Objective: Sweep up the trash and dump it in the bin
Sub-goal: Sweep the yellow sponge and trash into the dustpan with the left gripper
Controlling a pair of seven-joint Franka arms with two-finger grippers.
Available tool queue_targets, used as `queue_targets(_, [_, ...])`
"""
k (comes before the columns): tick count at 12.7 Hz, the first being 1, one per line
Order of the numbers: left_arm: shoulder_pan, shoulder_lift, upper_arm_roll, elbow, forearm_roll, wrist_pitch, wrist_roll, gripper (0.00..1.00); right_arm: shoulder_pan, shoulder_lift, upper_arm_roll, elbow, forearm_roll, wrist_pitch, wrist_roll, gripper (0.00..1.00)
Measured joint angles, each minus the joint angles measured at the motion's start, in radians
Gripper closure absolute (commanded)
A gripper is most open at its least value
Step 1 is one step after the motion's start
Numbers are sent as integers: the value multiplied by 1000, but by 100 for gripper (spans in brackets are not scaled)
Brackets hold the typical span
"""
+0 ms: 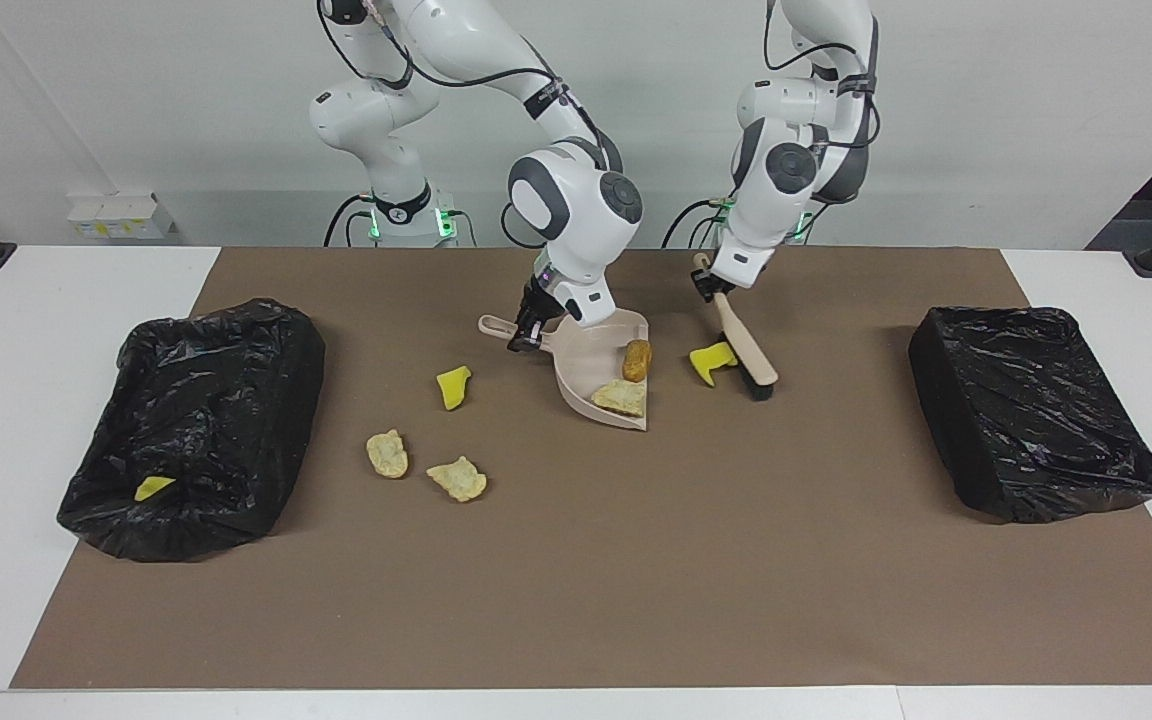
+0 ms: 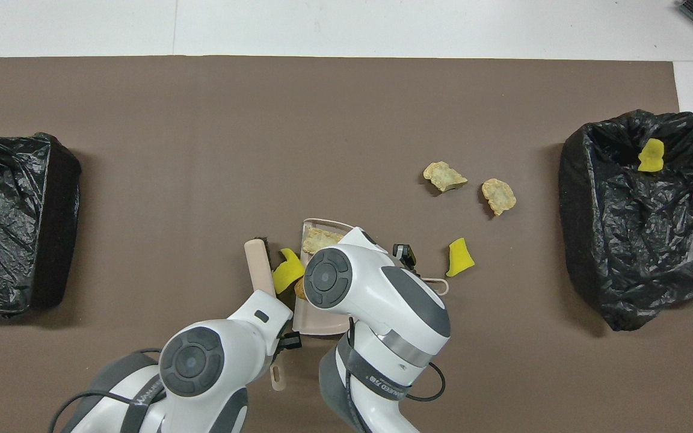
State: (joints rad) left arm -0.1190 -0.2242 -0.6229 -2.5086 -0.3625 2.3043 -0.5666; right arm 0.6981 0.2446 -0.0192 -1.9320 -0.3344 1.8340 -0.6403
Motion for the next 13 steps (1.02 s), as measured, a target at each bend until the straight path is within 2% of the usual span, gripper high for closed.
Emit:
queue_targets(2, [-5,42,-42,29,0,25,-2,100,0,0,0,0,0,5,0,100])
queue_targets(4, [-4,69,-42,51,0,26,5,100,0,0,-1,-1,0,23,0,100])
queue_targets(9, [20,83,-31,80,0,25,25,100,-11,2,-4,-5,0,71,9,100])
queue_targets(13, [88,79,-24,192,2,-132,46,100,-28,5,-4,-6,0,74,11,100])
